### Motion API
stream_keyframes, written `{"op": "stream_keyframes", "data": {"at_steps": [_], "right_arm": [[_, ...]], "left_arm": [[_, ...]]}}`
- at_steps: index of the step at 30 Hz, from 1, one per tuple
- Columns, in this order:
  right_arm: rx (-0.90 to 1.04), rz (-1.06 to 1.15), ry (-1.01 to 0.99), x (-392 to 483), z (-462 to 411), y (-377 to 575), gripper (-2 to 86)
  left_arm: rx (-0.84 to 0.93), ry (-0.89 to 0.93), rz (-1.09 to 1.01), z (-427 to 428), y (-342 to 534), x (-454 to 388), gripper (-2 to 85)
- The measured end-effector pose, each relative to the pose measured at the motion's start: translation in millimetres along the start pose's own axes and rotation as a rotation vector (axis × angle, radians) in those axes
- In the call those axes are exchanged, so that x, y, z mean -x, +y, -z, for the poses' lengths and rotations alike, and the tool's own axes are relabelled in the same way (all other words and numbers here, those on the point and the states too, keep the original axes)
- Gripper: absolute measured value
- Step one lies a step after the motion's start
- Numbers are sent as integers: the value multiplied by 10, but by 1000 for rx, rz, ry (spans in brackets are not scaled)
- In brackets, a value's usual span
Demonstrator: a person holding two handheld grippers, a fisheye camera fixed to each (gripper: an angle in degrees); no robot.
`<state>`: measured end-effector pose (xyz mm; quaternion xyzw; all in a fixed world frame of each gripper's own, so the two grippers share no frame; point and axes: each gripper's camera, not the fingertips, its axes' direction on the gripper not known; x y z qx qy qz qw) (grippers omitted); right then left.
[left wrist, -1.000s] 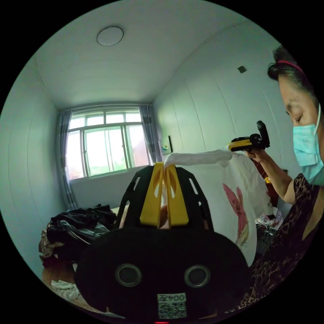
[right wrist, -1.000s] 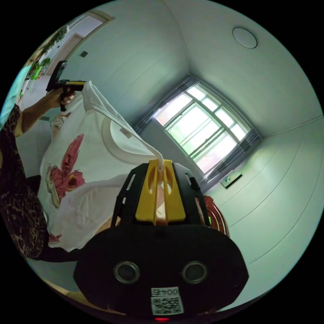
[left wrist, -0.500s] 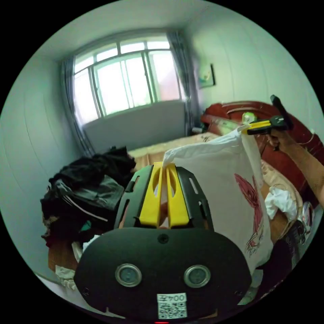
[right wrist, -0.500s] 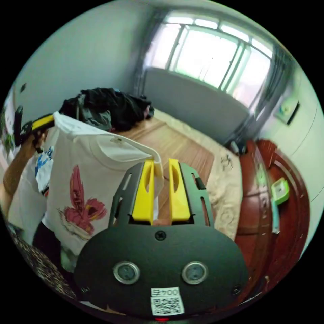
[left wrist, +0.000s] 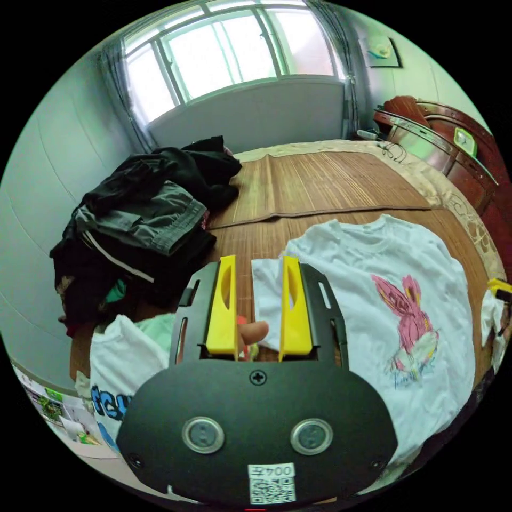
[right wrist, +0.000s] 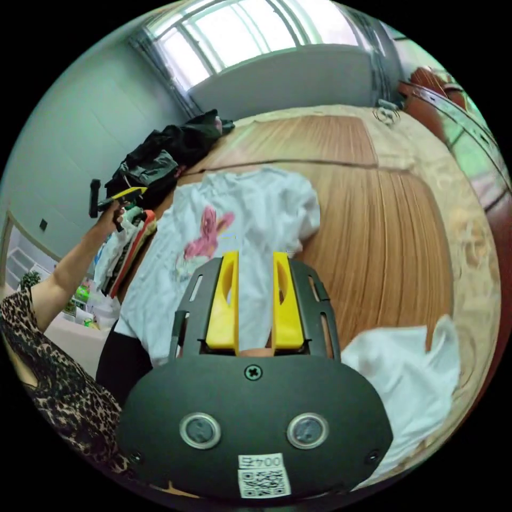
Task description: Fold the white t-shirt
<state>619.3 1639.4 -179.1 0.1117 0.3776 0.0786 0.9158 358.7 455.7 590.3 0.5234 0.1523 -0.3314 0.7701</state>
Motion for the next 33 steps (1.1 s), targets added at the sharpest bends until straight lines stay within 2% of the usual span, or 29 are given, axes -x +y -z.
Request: {"op": "stream_keyframes", "data": {"at_steps": [2,6,10,13,15,18,21,25,28,33], "right_arm": [[22,-78,-9,-45,-86,407,100],[25,-273,-153,41,-73,1180,109],[27,-296,-163,341,-31,1487,106],[46,-290,-68,562,-86,1521,70],[47,-241,97,829,-135,1465,9],[48,-152,222,1129,-309,1388,-3],[137,-193,154,1191,-655,1313,-6],[159,-90,136,1591,-880,1158,-5],[91,-21,247,1767,-840,1038,0],[-69,-152,125,1135,-630,619,49]], "left_arm": [[27,128,-21,179,507,-69,107],[73,242,-58,551,1468,-284,96],[54,224,-54,926,2486,-509,87],[44,231,-40,981,2876,-654,80],[41,245,-50,963,2973,-768,72],[60,174,-168,879,3026,-1057,50],[141,119,-213,671,3071,-1202,27],[265,59,-60,413,3199,-922,12],[151,89,25,618,3204,-778,9],[66,158,-87,691,2947,-1216,6]]}}
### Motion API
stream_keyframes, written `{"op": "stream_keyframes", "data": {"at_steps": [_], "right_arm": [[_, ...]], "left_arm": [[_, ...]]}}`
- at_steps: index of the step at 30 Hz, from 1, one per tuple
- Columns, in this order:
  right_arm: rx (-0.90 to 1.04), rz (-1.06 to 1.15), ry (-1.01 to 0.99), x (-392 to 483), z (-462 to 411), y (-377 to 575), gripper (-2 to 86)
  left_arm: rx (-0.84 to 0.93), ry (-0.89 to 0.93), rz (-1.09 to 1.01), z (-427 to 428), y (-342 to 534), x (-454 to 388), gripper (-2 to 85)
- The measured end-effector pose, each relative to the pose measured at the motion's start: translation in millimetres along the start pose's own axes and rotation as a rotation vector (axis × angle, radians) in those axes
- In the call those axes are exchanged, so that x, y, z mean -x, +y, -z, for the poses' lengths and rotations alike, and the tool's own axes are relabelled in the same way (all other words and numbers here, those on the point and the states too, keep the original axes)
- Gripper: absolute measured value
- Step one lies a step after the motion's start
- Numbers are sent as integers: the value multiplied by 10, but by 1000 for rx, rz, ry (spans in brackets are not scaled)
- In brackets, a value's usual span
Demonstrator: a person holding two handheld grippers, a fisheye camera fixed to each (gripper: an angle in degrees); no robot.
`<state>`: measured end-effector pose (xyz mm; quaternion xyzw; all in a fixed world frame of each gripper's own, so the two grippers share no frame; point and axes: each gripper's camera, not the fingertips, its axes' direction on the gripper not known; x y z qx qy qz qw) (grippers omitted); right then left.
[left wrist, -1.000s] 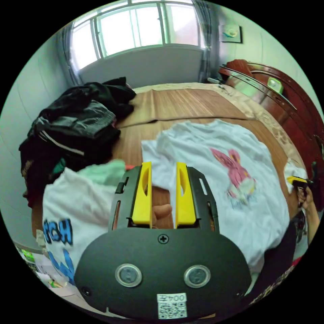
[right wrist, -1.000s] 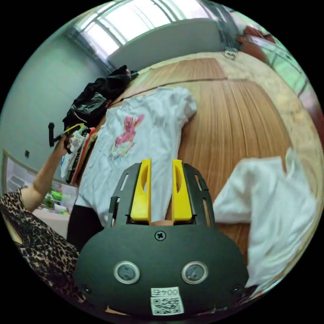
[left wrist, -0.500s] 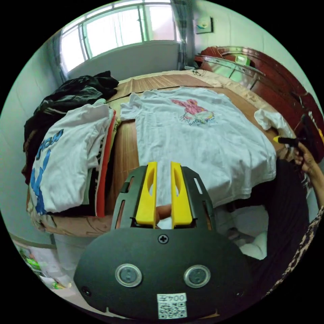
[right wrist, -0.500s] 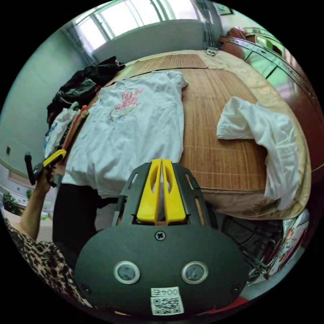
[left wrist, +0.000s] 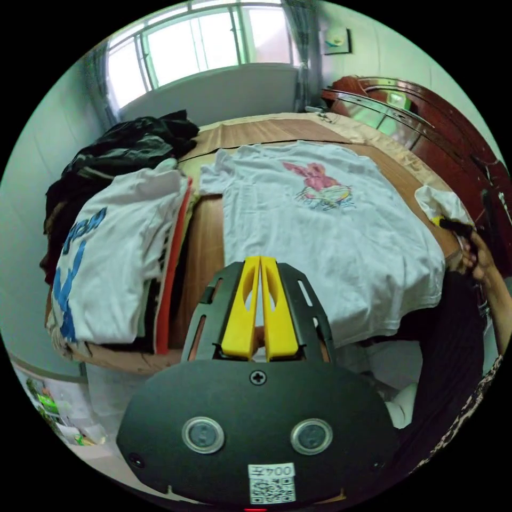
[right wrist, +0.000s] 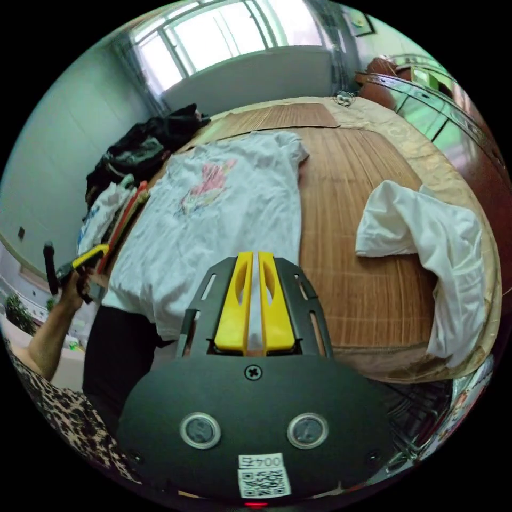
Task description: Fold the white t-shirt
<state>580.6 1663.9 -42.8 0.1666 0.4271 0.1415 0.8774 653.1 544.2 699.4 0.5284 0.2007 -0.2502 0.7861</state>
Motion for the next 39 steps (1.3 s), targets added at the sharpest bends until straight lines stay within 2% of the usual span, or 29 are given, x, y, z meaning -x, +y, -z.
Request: {"op": "stream_keyframes", "data": {"at_steps": [4,7,9,14,16,18,21,24,25,28,29,33,35,37,39], "right_arm": [[0,-104,-125,-475,-175,-772,98],[12,-79,28,-643,-433,-1474,85],[79,10,148,-663,-739,-2008,91],[209,182,132,-453,-1349,-2746,213],[228,281,175,-241,-1541,-2877,226],[281,407,226,57,-1819,-2974,215],[286,472,148,309,-1961,-3104,171],[295,537,118,561,-2040,-3154,42],[296,565,160,623,-2048,-3141,27],[341,719,505,804,-2084,-3044,16],[369,742,675,739,-2100,-3019,13],[438,519,1011,231,-1995,-3050,26],[423,419,958,149,-1826,-2996,50],[372,326,697,219,-1559,-2874,69],[269,252,189,425,-1162,-2498,85]], "left_arm": [[73,3,-85,-458,-170,-409,8],[151,14,-87,-768,-103,-500,8],[118,29,-58,-802,-12,-486,7],[75,122,38,-834,167,-343,8],[76,124,34,-839,208,-351,8],[76,115,20,-838,235,-375,8],[72,106,14,-835,289,-404,7],[70,109,19,-832,343,-411,6],[71,118,26,-832,362,-401,6],[74,157,53,-832,416,-345,6],[74,169,60,-830,440,-329,6],[63,175,61,-814,515,-338,5],[59,168,57,-794,561,-360,5],[55,160,52,-777,595,-382,5],[55,151,45,-761,619,-407,5]]}}
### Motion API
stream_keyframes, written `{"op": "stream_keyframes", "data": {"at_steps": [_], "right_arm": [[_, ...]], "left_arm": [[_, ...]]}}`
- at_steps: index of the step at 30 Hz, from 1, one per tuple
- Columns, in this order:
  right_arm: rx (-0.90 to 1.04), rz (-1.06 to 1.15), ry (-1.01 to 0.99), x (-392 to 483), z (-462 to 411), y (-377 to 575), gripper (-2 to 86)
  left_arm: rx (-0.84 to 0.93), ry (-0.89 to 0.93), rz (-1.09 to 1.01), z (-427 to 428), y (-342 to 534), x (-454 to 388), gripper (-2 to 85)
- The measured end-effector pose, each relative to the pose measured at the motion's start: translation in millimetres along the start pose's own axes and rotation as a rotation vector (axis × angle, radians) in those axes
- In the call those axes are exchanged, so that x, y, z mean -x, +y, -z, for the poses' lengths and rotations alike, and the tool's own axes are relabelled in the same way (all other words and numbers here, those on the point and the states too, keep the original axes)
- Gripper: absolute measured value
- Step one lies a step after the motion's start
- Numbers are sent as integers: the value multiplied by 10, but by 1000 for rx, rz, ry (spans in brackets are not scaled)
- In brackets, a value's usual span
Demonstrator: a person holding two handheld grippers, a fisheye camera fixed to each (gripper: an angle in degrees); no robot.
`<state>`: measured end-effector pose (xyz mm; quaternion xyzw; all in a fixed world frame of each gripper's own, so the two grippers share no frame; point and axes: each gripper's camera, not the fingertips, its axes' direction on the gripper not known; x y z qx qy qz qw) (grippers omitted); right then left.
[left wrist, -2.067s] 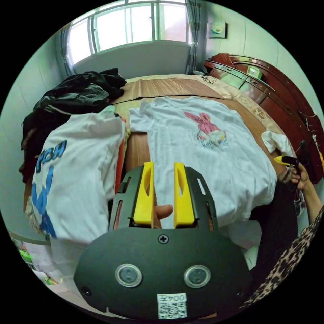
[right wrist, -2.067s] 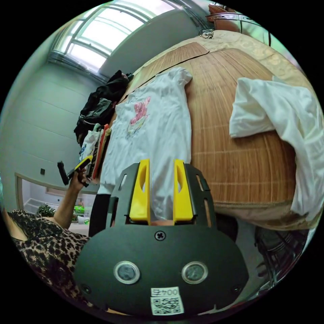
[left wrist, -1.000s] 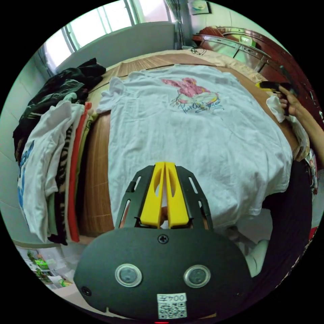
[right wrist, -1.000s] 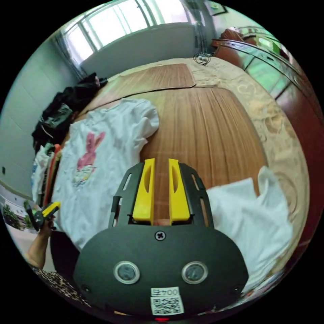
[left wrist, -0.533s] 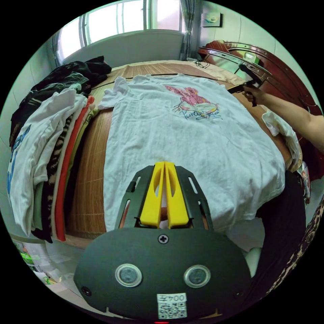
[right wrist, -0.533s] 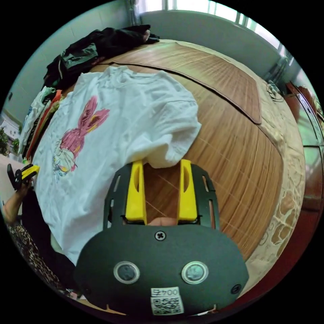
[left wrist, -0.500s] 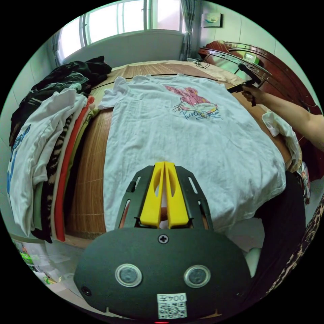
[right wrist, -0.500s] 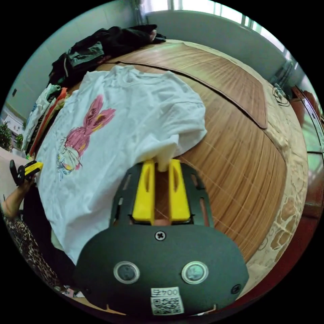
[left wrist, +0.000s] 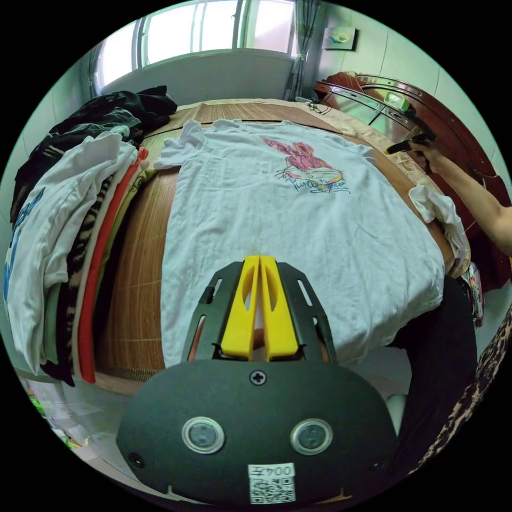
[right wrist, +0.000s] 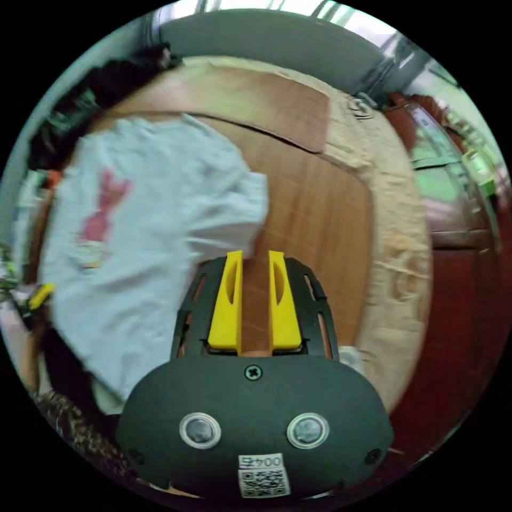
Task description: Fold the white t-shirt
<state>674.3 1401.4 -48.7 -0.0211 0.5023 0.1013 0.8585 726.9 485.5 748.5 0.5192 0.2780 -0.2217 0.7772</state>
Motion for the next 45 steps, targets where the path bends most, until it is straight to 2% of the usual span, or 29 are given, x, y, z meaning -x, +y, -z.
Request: {"op": "stream_keyframes", "data": {"at_steps": [2,4,7,9,11,13,14,18,22,24,27,31,35,39,42,45], "right_arm": [[-106,3,-264,285,133,456,85],[-127,14,-327,713,140,956,78],[-63,74,-225,1602,2,1843,23],[-37,4,-64,2067,-144,2457,0],[-7,-6,12,2297,-324,2752,-4],[60,-11,69,2424,-590,2889,-5],[-1,-10,101,2492,-622,2959,-5],[36,12,228,2699,-857,3016,-7],[11,30,265,2717,-1043,3171,-7],[-104,-98,176,2523,-1123,3366,-6],[-196,-154,58,2275,-1245,3627,-4],[-141,-147,-81,1988,-1351,3811,8],[-270,-136,-327,1660,-1228,4246,86],[-462,-206,-532,1350,-1113,4890,194],[-469,-274,-663,1117,-1221,5277,210],[-537,-354,-672,924,-1351,5610,201]], "left_arm": [[2,-19,-14,11,24,-42,4],[0,-53,-38,28,65,-113,4],[-9,-93,-60,53,132,-189,3],[-11,-99,-62,68,163,-203,3],[-10,-98,-63,83,191,-205,3],[-6,-108,-75,104,221,-221,3],[-3,-120,-87,112,235,-238,3],[-2,-132,-101,142,288,-244,3],[13,-131,-82,181,317,-208,4],[20,-144,-83,196,329,-210,4],[32,-130,-43,233,342,-144,6],[63,-56,81,372,398,73,9],[-96,48,199,845,627,330,12],[-203,104,196,1484,1128,571,28],[-189,76,223,1762,1591,781,57],[-123,69,302,1852,1958,1030,84]]}}
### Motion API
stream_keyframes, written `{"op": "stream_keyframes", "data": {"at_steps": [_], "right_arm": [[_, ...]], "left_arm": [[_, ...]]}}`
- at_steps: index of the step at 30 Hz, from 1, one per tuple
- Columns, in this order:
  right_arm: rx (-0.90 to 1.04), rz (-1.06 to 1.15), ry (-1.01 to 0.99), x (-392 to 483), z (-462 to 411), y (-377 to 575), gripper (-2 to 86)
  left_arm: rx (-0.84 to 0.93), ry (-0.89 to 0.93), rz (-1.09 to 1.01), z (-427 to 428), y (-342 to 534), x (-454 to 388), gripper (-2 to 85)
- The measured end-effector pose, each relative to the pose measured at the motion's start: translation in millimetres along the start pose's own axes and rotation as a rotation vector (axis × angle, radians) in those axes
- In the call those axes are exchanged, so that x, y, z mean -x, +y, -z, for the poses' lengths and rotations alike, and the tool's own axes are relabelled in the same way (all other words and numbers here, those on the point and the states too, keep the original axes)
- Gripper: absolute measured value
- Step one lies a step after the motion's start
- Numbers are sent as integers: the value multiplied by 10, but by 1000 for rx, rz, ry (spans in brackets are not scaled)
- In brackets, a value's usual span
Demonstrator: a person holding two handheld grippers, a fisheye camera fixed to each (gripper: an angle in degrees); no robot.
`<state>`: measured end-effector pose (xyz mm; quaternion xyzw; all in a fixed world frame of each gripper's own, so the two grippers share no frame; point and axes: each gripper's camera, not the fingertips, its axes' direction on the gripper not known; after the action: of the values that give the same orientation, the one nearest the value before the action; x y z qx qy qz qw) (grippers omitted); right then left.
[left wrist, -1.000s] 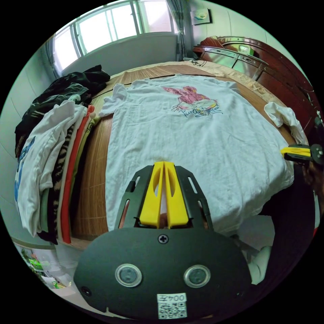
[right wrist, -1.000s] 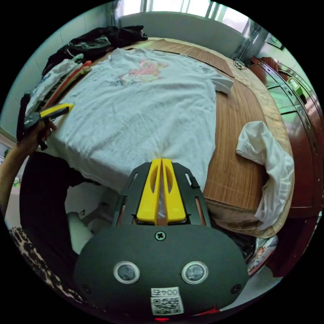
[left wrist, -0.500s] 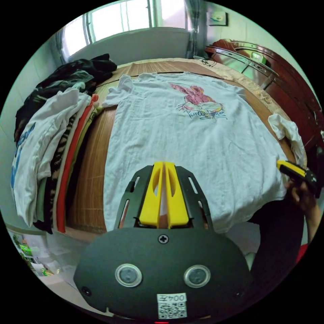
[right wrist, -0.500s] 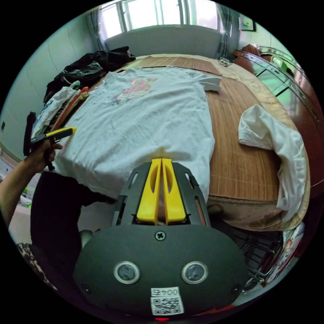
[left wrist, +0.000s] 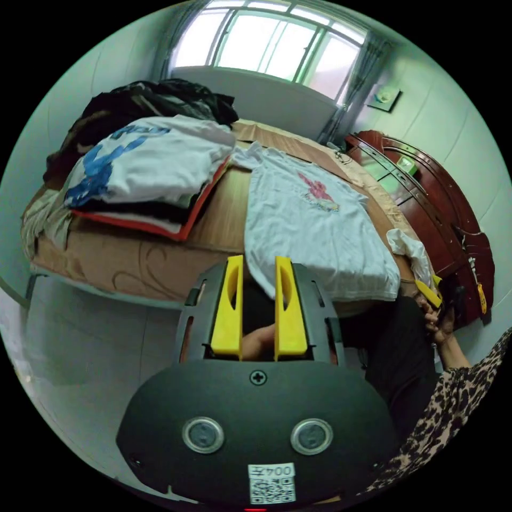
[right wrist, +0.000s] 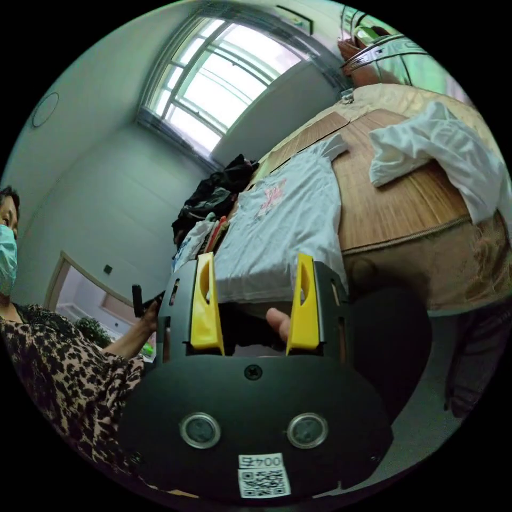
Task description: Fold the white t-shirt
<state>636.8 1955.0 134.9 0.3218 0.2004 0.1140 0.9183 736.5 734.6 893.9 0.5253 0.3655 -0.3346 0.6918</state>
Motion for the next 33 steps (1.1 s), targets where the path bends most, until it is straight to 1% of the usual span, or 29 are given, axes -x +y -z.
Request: {"op": "stream_keyframes", "data": {"at_steps": [2,6,10,16,20,23,25,26,29,33], "right_arm": [[-12,-35,23,-170,46,59,189],[5,-70,74,-464,93,28,179],[28,-86,102,-646,67,-5,168],[53,-192,166,-1098,4,-177,163],[197,-249,191,-1461,-216,-382,160],[277,-272,182,-1675,-365,-482,160],[289,-315,145,-1834,-412,-516,159],[283,-349,114,-1940,-433,-522,157],[244,-426,41,-2180,-465,-488,151],[165,-492,-55,-2439,-434,-410,146]], "left_arm": [[30,8,28,16,89,141,93],[153,36,38,-169,50,293,119],[277,60,-25,-421,-170,324,138],[402,119,-60,-755,-466,416,141],[441,150,-81,-900,-592,404,135],[493,157,-99,-1042,-683,363,118],[526,147,-137,-1132,-748,281,91],[536,138,-148,-1156,-763,257,83],[594,55,-192,-1286,-834,160,20],[586,57,-229,-1274,-883,137,6]]}}
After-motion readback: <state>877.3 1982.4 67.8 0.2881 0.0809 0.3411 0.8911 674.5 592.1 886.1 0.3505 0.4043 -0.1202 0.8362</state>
